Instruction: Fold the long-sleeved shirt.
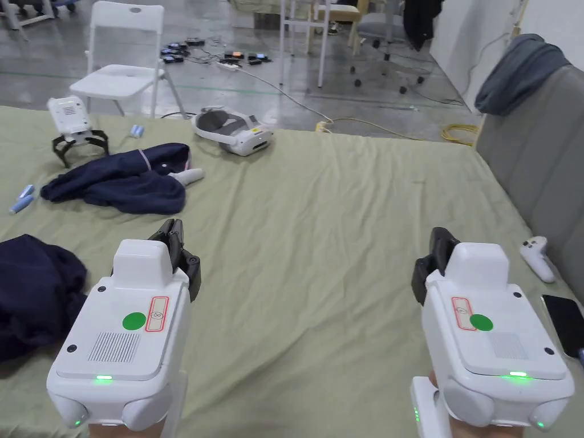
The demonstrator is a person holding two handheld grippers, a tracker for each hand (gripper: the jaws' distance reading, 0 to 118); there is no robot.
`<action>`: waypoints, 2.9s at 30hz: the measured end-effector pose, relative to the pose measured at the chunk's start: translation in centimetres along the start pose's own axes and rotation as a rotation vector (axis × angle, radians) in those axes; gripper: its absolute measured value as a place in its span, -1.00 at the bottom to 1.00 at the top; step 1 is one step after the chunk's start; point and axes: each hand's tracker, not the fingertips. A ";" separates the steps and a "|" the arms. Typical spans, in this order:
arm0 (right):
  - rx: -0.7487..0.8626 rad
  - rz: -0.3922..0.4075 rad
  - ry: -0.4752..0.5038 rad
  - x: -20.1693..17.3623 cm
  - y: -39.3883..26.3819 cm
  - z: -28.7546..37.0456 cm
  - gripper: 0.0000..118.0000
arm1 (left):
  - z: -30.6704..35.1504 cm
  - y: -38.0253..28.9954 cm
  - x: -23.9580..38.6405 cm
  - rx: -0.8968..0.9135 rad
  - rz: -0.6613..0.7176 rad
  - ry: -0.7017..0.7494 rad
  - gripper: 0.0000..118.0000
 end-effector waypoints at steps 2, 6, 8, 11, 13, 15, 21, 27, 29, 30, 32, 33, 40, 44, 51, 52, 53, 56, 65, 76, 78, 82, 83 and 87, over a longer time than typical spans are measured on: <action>0.019 -0.008 0.087 -3.6 0.6 -0.8 -1.00 | 0.8 0.4 -2.3 0.001 -0.011 0.073 -0.87; 0.039 -0.005 0.297 -12.1 1.5 -2.0 -1.00 | 4.0 0.6 -8.0 0.008 -0.022 0.234 -0.87; 0.049 -0.019 0.397 -16.3 1.7 -2.3 -1.00 | 5.6 0.4 -11.1 -0.007 -0.012 0.327 -0.87; 0.063 -0.015 0.490 -20.9 1.9 -1.9 -1.00 | 7.0 0.3 -14.3 -0.035 0.005 0.418 -0.87; 0.060 -0.013 0.541 -22.9 2.0 -1.7 -1.00 | 7.5 0.3 -15.8 -0.050 0.009 0.444 -0.87; 0.061 -0.011 0.566 -24.2 2.0 -1.9 -1.00 | 7.0 0.3 -16.8 -0.077 0.009 0.449 -0.87; 0.058 0.049 0.619 -25.8 1.8 -2.9 -1.00 | -1.7 -1.0 -22.1 -0.372 0.188 0.354 0.14; 0.035 0.089 0.619 -25.8 0.5 -4.5 -1.00 | -13.6 -6.3 -27.7 -0.691 0.290 0.341 0.68; 0.012 0.111 0.610 -25.8 -0.1 -5.2 -1.00 | -16.5 -8.8 -28.4 -0.743 0.285 0.375 0.55; -0.004 0.125 0.604 -25.7 -0.5 -5.6 -1.00 | -16.2 -9.3 -27.1 -0.792 0.321 0.375 0.32; -0.028 0.129 0.594 -25.2 -1.0 -6.1 -1.00 | -16.9 -10.5 -26.6 -0.869 0.358 0.390 -0.53; -0.035 0.128 0.586 -24.8 -1.3 -6.3 -1.00 | -16.8 -10.8 -26.4 -0.864 0.354 0.388 -0.65; -0.047 0.112 0.512 -20.2 -1.4 -6.4 -1.00 | -15.6 -1.5 -22.6 -0.668 0.272 0.204 -0.74; -0.032 0.111 0.428 -15.6 -0.6 -5.6 -1.00 | -15.0 6.2 -15.8 -0.526 0.207 -0.008 -0.74; 0.008 0.129 0.199 -4.4 1.1 -2.8 -1.00 | -15.2 9.5 3.4 -0.459 0.245 -0.474 -0.74; 0.004 0.130 0.159 -2.8 1.1 -2.3 -1.00 | -15.4 9.0 6.6 -0.471 0.246 -0.547 -0.74; -0.002 0.131 0.120 -1.3 1.1 -1.9 -1.00 | -15.5 8.1 9.3 -0.480 0.249 -0.600 -0.74; -0.028 0.111 -0.012 3.1 0.9 -0.6 -1.00 | -16.2 4.3 18.5 -0.558 0.235 -0.754 -0.74; -0.132 0.077 -0.128 8.5 -1.6 1.1 -1.00 | -16.1 -8.8 27.6 -0.872 0.245 -0.763 0.83; -0.207 -0.017 -0.015 6.2 -2.0 -0.3 -1.00 | -7.3 1.2 9.7 -0.384 0.139 -0.511 -0.12; -0.204 -0.047 0.003 6.0 -2.0 -0.2 -1.00 | -5.7 0.7 6.2 -0.372 0.142 -0.410 -0.81; -0.210 -0.045 0.021 4.7 -1.8 -0.3 -1.00 | -3.7 -0.5 1.6 -0.429 0.171 -0.284 -0.94; -0.211 -0.041 0.024 4.6 -1.8 -0.5 -1.00 | -3.8 -0.8 1.0 -0.448 0.173 -0.274 -0.94; -0.225 -0.048 0.040 4.4 -2.2 -1.0 -1.00 | -5.1 -2.3 0.1 -0.479 0.192 -0.188 0.69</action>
